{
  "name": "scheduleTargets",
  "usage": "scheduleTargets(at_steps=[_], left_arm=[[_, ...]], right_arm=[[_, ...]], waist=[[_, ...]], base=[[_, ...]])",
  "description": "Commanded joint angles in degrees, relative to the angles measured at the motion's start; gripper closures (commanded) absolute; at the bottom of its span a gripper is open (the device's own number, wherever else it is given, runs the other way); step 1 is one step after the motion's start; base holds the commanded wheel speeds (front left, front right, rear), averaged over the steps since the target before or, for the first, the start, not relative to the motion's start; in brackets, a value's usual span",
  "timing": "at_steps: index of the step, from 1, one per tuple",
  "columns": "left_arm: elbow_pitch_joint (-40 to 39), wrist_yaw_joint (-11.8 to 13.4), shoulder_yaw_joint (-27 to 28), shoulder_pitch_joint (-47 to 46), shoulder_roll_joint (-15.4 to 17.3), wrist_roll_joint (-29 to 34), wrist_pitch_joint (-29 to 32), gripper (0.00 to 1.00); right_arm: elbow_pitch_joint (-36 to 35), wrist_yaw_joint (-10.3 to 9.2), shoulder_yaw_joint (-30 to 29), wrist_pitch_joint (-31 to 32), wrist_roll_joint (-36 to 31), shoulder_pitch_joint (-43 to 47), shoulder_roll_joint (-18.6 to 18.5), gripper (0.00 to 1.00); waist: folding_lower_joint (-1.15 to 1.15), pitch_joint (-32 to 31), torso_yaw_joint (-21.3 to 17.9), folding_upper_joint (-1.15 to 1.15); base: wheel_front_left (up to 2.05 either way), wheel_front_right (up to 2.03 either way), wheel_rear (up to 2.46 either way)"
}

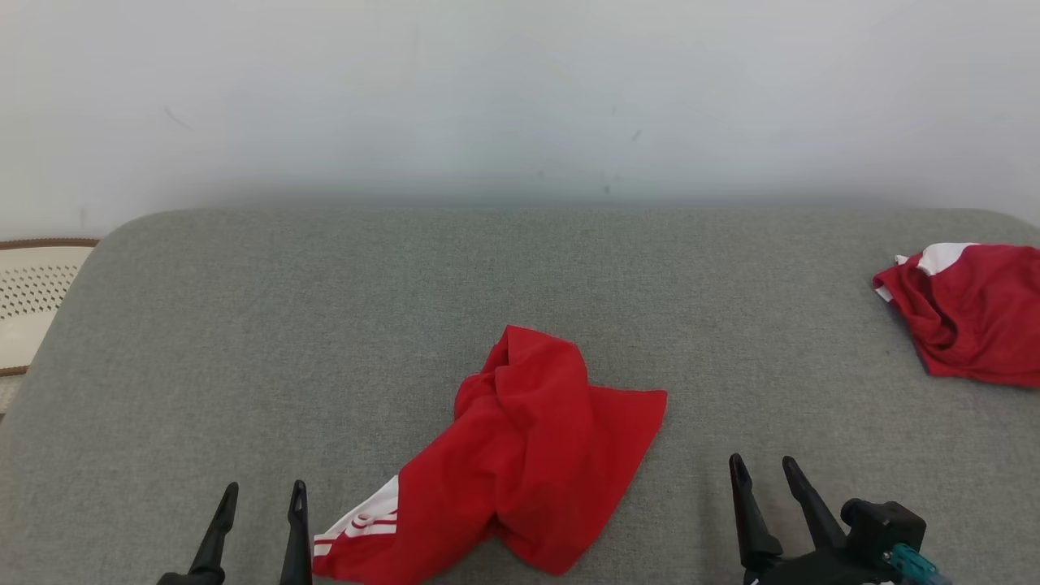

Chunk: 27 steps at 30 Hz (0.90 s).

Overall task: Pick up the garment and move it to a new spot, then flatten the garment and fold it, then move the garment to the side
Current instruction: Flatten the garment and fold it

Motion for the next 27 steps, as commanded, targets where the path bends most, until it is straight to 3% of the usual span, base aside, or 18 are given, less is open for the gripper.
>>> scheduleTargets(at_steps=[1, 13, 27], left_arm=[[0.4, -0.5, 0.7, 1.0, -0.3, 0.5, -0.2, 0.0], [1.3, -3.6, 2.8, 0.7, -3.3, 3.4, -0.2, 0.0], [2.9, -6.9, 4.4, -0.7, -6.7, 5.5, -0.3, 0.0]], right_arm=[[0.5, -0.01, 0.5, 0.2, 0.8, -0.6, -0.3, 0.0], [8.5, -0.01, 6.2, 3.5, 5.6, -8.3, -1.8, 0.0], [24.6, -0.01, 11.4, 4.1, 10.6, -18.0, -1.3, 0.0]], waist=[[0.0, 0.0, 0.2, 0.0], [0.0, 0.8, 2.5, 0.0], [0.0, 3.2, 7.8, 0.0]], base=[[0.0, 0.0, 0.0], [0.0, 0.0, 0.0], [0.0, 0.0, 0.0]])
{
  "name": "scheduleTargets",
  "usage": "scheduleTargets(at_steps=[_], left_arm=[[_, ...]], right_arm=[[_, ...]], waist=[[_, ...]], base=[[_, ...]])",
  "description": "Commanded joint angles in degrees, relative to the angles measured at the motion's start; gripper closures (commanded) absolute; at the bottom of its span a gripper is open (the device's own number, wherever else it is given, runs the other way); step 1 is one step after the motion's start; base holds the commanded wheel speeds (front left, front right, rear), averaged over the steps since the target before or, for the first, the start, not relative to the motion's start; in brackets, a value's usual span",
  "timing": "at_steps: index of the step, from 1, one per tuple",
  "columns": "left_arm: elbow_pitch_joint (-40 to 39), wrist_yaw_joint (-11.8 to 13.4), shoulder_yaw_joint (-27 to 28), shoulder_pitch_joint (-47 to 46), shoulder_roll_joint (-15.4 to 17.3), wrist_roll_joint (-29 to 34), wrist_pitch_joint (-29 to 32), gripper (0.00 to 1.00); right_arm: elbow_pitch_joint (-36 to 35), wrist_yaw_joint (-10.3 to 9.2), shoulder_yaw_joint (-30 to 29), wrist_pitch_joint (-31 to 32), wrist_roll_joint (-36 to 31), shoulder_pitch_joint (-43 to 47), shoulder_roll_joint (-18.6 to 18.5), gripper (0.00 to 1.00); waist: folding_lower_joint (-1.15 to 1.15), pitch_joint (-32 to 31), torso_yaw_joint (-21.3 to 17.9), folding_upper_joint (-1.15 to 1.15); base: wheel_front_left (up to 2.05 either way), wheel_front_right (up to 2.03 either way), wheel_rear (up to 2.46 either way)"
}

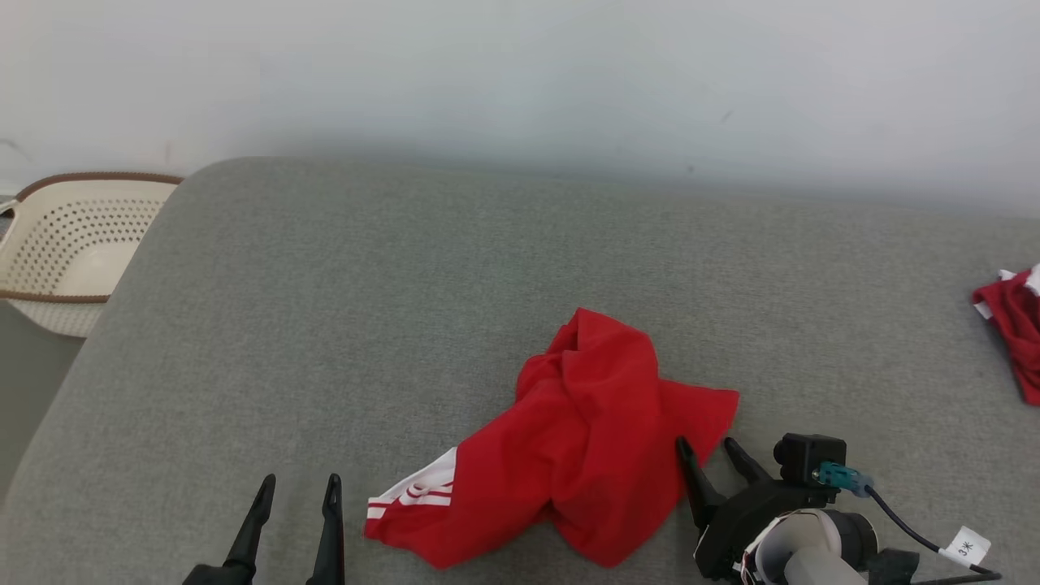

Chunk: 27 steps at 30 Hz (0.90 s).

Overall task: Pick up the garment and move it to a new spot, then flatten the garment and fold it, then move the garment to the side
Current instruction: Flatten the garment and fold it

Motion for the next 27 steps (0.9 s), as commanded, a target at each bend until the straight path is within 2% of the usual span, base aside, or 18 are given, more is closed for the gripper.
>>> scheduleTargets(at_steps=[1, 2, 3, 4, 5, 15, 22, 27], left_arm=[[0.2, -0.2, 0.4, -0.3, -0.2, 0.5, -0.3, 0.0], [0.2, -0.5, 0.6, -0.3, -0.4, 0.7, -0.3, 0.0], [0.3, -0.7, 0.8, -0.3, -0.6, 0.9, -0.3, 0.0], [0.3, -0.7, 1.1, -0.3, -0.8, 1.1, -0.3, 0.0], [0.4, -1.0, 1.3, -0.3, -1.0, 1.3, -0.3, 0.0], [0.6, -2.0, 3.7, 0.5, -2.7, 2.5, -0.3, 0.0], [1.1, -3.0, 4.9, 1.3, -3.8, 3.5, -0.3, 0.0], [1.2, -3.5, 5.6, 1.9, -4.4, 3.9, -0.3, 0.0]], right_arm=[[0.8, -0.01, 0.4, -0.5, 0.6, -0.8, 0.2, 0.0], [1.7, -0.01, 0.8, -0.6, 1.0, -1.1, 0.3, 0.0], [2.5, -0.01, 1.1, -0.8, 1.2, -1.6, 0.4, 0.33], [3.2, -0.01, 1.5, -1.1, 1.5, -2.0, 0.4, 0.7], [3.8, -0.01, 1.9, -1.4, 1.7, -2.4, 0.4, 1.0], [3.3, -0.01, 2.9, -4.4, 2.3, -7.1, -2.4, 1.0], [-1.0, -0.01, -1.2, -4.5, 0.2, -11.6, -8.0, 1.0], [-3.2, -0.01, -4.3, -4.5, -1.2, -11.8, -10.4, 1.0]], waist=[[0.0, 0.7, 1.1, 0.0], [0.0, 0.9, 1.3, 0.0], [0.0, 1.0, 1.5, 0.0], [0.0, 1.1, 1.6, 0.0], [0.0, 1.2, 1.7, 0.0], [0.0, 1.2, -0.2, 0.0], [0.0, 0.3, -1.4, 0.0], [0.0, -0.3, -1.6, 0.0]], base=[[0.0, 0.0, 0.0], [0.0, 0.0, 0.0], [0.0, 0.0, 0.0], [0.0, 0.0, 0.0], [0.0, 0.0, 0.0], [0.0, 0.0, 0.0], [0.0, 0.0, 0.0], [0.0, 0.0, 0.0]])
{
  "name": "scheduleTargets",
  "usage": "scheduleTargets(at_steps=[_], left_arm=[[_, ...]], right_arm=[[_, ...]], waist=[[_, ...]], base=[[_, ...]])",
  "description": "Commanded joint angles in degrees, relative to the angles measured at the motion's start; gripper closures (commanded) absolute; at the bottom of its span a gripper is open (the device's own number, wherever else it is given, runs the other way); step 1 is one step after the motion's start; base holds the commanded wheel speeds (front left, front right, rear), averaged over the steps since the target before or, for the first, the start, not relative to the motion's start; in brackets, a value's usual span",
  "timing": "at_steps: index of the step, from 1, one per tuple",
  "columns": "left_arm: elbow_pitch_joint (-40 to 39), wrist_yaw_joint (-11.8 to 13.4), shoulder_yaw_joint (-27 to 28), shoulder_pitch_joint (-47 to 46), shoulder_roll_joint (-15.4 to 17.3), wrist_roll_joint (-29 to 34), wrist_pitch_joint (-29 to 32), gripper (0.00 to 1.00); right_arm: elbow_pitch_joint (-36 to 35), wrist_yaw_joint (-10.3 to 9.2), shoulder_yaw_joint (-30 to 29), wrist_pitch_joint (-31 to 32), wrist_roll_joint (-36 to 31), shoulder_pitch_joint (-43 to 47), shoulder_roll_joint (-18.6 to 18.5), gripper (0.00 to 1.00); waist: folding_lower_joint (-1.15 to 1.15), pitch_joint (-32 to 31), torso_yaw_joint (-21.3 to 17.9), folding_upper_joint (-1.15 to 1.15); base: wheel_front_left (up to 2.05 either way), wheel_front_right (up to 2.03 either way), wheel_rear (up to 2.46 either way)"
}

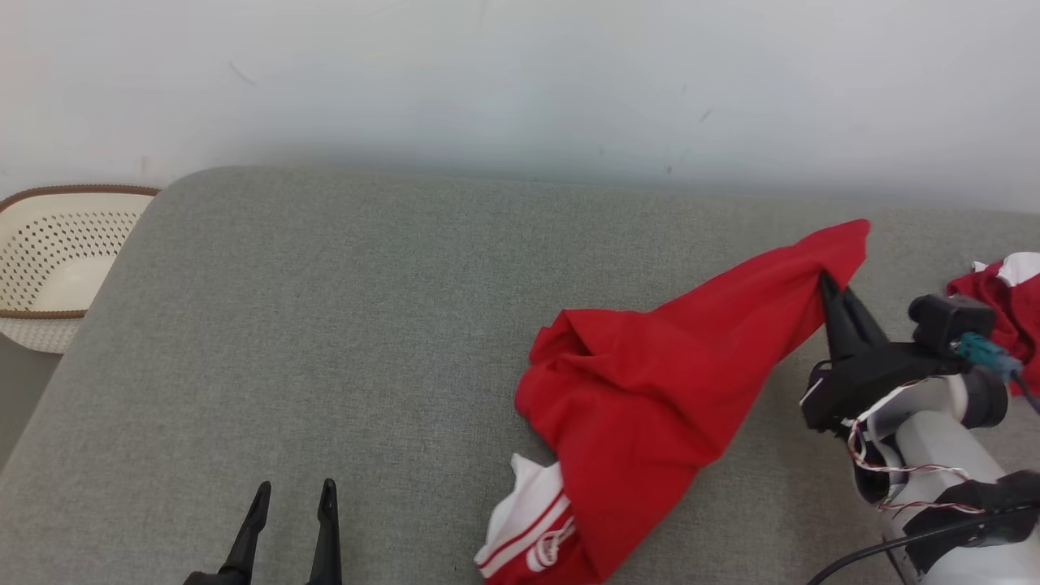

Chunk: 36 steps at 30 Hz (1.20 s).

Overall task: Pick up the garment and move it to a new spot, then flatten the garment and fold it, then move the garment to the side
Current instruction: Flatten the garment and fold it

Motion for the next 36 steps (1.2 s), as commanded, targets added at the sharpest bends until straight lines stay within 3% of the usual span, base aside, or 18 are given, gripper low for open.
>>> scheduleTargets(at_steps=[1, 7, 8, 9, 10, 20, 36], left_arm=[[0.3, -0.3, 0.4, 0.9, -0.2, 0.6, -0.3, 0.0], [0.5, -0.8, 0.7, 1.2, -0.7, 1.0, -0.3, 0.0], [0.6, -1.0, 0.8, 1.1, -0.8, 1.0, -0.3, 0.0], [0.6, -1.0, 0.8, 1.1, -0.8, 1.0, -0.3, 0.0], [0.8, -1.1, 0.8, 0.9, -0.9, 1.1, -0.3, 0.0], [1.0, -1.9, 1.4, 1.4, -1.3, 1.8, -0.3, 0.0], [1.0, -2.9, 0.7, 2.5, -1.7, 2.6, -0.3, 0.0]], right_arm=[[-0.8, -0.01, -1.0, -0.1, -0.5, -0.1, -0.7, 1.0], [-1.0, -0.01, -3.3, 3.0, -1.2, 2.7, 0.0, 1.0], [-0.5, -0.01, -3.4, 3.6, -1.5, 3.2, -0.1, 0.8], [-0.5, -0.01, -3.4, 3.6, -1.5, 3.2, -0.1, 0.8], [-0.1, -0.01, -3.7, 3.5, -2.1, 3.8, 0.0, 0.0], [-1.4, -0.01, -7.5, 0.8, -8.1, 6.0, -0.1, 0.0], [-19.6, -0.01, -10.2, -0.1, -9.9, 22.1, 5.2, 0.0]], waist=[[0.0, -0.2, 0.0, 0.0], [0.0, -0.6, 0.1, 0.0], [0.0, -0.7, 0.2, 0.0], [0.0, -0.7, 0.2, 0.0], [0.0, -0.7, 0.3, 0.0], [0.0, -1.5, -0.9, 0.0], [0.0, -3.3, -4.4, 0.0]], base=[[0.0, 0.0, 0.0], [0.0, 0.0, 0.0], [0.0, 0.0, 0.0], [0.0, 0.0, 0.0], [0.0, 0.0, 0.0], [0.0, 0.0, 0.0], [0.0, 0.0, 0.0]])
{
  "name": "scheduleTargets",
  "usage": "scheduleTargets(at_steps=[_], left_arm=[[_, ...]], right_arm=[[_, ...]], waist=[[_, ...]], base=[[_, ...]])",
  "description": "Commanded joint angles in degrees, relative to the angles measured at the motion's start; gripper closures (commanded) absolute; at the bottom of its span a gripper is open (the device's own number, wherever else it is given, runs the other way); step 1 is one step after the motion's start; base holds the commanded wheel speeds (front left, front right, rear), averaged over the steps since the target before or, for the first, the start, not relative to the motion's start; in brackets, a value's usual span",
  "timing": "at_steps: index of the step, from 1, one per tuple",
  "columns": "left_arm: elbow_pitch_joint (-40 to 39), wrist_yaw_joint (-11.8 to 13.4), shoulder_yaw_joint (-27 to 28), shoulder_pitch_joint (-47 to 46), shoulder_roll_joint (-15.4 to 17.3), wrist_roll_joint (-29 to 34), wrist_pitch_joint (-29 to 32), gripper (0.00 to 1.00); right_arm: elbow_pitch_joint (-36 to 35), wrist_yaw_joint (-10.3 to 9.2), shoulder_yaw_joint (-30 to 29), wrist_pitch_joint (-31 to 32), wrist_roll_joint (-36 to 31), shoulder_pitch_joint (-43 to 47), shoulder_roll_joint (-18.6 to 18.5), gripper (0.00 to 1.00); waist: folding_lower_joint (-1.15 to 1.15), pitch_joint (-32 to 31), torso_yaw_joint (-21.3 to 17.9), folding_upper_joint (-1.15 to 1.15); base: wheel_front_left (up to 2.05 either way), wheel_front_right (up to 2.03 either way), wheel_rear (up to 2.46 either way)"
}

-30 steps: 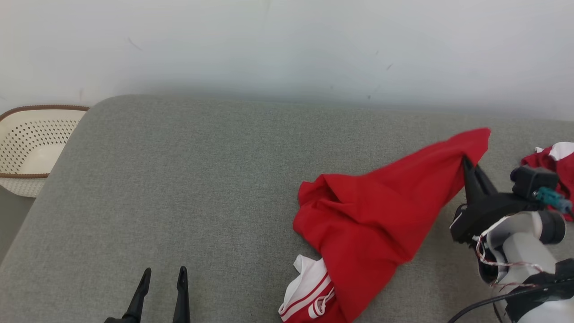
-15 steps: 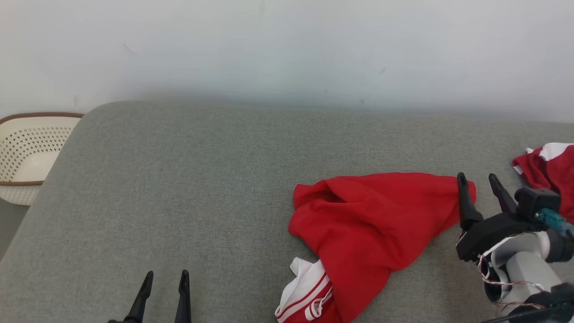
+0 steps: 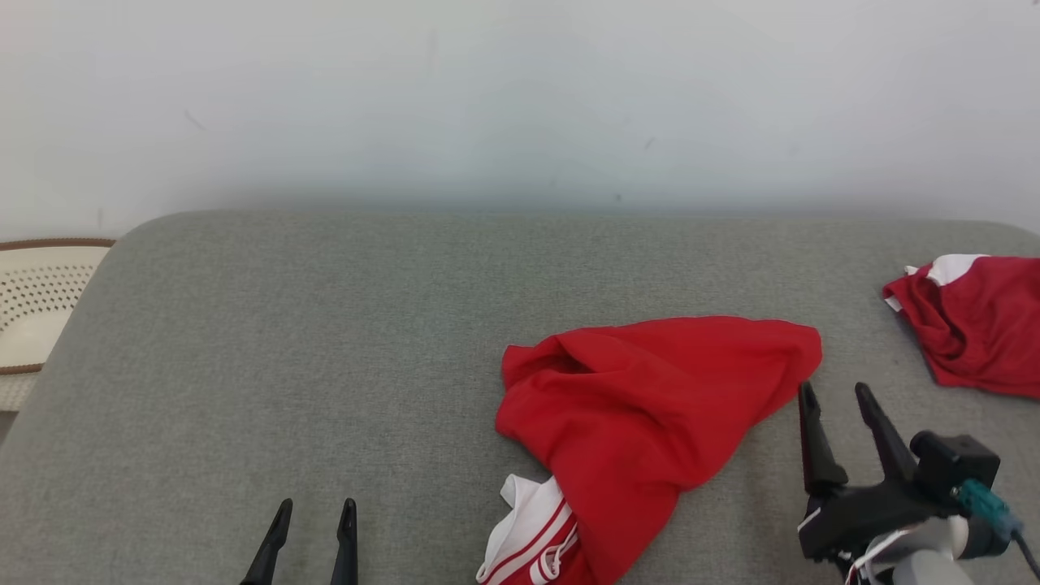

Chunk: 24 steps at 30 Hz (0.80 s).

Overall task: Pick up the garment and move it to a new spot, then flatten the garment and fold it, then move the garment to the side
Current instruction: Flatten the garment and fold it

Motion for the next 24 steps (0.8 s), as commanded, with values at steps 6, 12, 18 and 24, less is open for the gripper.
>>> scheduleTargets(at_steps=[6, 12, 18, 24], left_arm=[[0.1, -0.3, 0.5, 0.7, 0.0, 0.5, -0.3, 0.0], [0.3, -0.5, 0.4, 0.5, -0.1, 0.6, -0.3, 0.0], [1.2, -2.9, -3.0, -0.1, -0.2, 1.7, -0.3, 0.0], [3.3, -5.9, -9.4, -0.8, -0.3, 2.9, -0.3, 0.0]], right_arm=[[-6.8, -0.01, -1.2, -0.1, -1.6, 6.5, 2.1, 0.0], [-10.0, -0.01, -2.5, 1.0, -2.7, 9.3, 3.3, 0.0], [-11.6, -0.01, -3.1, 1.8, -3.2, 10.0, 3.7, 0.0], [-12.0, -0.01, -3.0, 2.1, -3.4, 10.2, 4.2, 0.0]], waist=[[0.0, -0.1, -1.9, 0.0], [0.0, 0.1, -2.7, 0.0], [0.0, 0.2, -2.9, 0.0], [0.0, 0.4, -3.0, 0.0]], base=[[0.0, 0.0, 0.0], [0.0, 0.0, 0.0], [0.0, 0.0, 0.0], [0.0, 0.0, 0.0]])
